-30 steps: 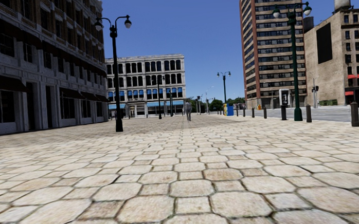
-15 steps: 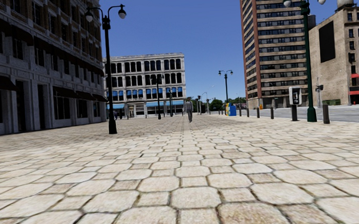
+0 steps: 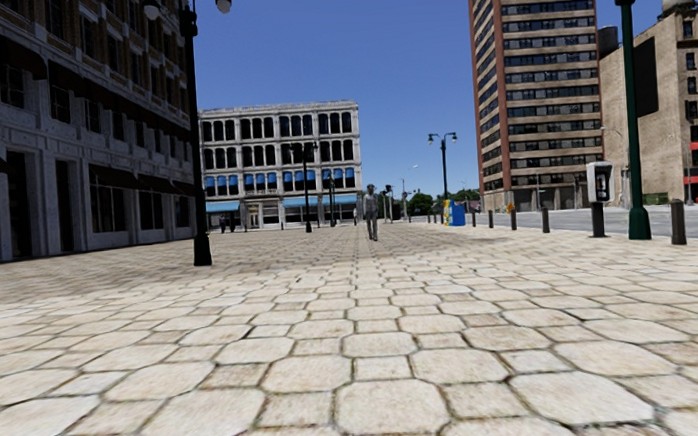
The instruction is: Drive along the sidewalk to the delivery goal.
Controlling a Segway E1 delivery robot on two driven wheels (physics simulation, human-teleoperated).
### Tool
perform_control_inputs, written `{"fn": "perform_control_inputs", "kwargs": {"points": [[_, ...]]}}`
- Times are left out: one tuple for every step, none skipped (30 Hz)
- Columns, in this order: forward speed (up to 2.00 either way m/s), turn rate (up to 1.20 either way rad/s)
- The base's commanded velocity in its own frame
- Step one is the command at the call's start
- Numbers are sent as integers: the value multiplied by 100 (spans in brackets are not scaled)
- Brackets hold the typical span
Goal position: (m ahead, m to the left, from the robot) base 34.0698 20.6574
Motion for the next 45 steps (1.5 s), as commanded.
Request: {"fn": "perform_control_inputs", "kwargs": {"points": [[200,0],[200,0],[200,0],[200,0],[200,0],[200,0],[200,0],[200,0],[200,0],[200,0],[200,0],[200,0],[200,0],[200,0],[200,0],[200,0],[200,0],[200,0],[200,0],[200,0],[200,0],[200,0],[200,0],[200,0],[200,0],[200,0],[200,0],[200,0],[200,0],[200,3],[200,3],[200,7],[200,17],[200,17],[200,21],[200,22],[200,22],[200,22],[200,24],[200,25],[200,28],[200,28],[200,30],[200,32],[200,32]]}}
